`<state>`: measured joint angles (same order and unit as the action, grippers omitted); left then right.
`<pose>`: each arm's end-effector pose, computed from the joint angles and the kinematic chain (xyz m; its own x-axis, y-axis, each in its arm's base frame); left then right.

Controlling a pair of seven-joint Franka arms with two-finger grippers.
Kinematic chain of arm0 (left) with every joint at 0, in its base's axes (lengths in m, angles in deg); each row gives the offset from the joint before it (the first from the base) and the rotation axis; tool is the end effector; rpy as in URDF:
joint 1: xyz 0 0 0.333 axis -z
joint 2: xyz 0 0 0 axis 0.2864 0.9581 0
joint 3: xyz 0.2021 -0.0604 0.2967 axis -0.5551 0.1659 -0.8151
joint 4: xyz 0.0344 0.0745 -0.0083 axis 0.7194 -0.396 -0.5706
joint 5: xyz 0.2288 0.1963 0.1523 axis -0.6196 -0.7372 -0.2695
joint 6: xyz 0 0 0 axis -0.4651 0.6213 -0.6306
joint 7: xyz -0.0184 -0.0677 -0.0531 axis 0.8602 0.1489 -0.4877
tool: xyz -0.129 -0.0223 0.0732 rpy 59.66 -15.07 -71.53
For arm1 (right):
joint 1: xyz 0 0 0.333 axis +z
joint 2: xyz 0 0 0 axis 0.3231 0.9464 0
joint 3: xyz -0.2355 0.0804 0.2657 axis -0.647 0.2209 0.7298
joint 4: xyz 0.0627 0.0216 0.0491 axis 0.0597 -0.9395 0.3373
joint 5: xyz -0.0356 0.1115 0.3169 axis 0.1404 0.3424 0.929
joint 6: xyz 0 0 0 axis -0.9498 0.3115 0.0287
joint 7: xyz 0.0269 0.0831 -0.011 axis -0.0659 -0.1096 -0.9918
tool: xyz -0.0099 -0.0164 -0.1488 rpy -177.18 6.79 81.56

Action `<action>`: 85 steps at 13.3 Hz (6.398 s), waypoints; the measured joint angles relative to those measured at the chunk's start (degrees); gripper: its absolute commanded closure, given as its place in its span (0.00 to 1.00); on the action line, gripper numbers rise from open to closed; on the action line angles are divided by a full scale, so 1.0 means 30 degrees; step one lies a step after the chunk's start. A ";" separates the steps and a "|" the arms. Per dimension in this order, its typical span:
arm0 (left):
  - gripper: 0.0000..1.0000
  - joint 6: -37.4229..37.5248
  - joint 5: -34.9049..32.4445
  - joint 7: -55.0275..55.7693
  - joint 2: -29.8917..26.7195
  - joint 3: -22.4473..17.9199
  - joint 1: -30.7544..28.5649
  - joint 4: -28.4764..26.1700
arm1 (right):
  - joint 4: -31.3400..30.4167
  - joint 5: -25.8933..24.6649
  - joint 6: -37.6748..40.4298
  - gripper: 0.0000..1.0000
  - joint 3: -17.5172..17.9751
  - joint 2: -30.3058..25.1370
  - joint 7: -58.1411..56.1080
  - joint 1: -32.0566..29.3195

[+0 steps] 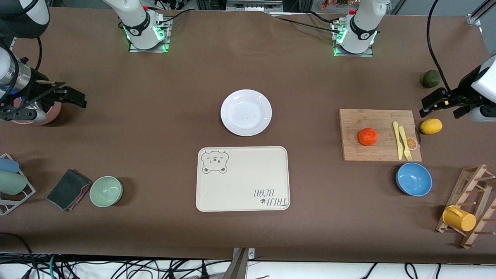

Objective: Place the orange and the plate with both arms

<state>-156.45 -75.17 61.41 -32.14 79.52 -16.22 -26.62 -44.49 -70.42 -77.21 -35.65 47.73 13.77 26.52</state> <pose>0.5323 -0.0045 0.6087 0.9981 0.0116 0.0608 0.0095 -0.9993 0.0360 0.5190 0.0158 0.5699 0.9938 -0.0483 -0.1005 -0.0465 -0.9987 0.0209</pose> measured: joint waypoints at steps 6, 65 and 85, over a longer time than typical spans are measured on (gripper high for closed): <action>0.00 0.0000 0.0000 0.0000 0.0000 0.0000 0.0000 0.0000 | 0.0000 0.0000 0.0009 0.00 0.0000 0.0000 0.0000 0.0000; 0.00 -0.6246 -0.0303 0.3093 0.3363 0.1042 -0.0585 -0.7693 | -0.0005 0.0006 0.0021 0.00 0.0000 0.0000 0.0000 0.0000; 1.00 -1.2972 -0.0304 0.3583 0.6063 0.1368 -0.0939 -1.0810 | -0.0007 0.0015 0.0024 0.00 0.0000 0.0001 0.0000 0.0000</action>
<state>-195.37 -76.09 72.16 -13.95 83.62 -19.03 -59.05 -44.51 -70.37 -77.14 -35.65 47.73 13.77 26.52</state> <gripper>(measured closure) 0.269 0.000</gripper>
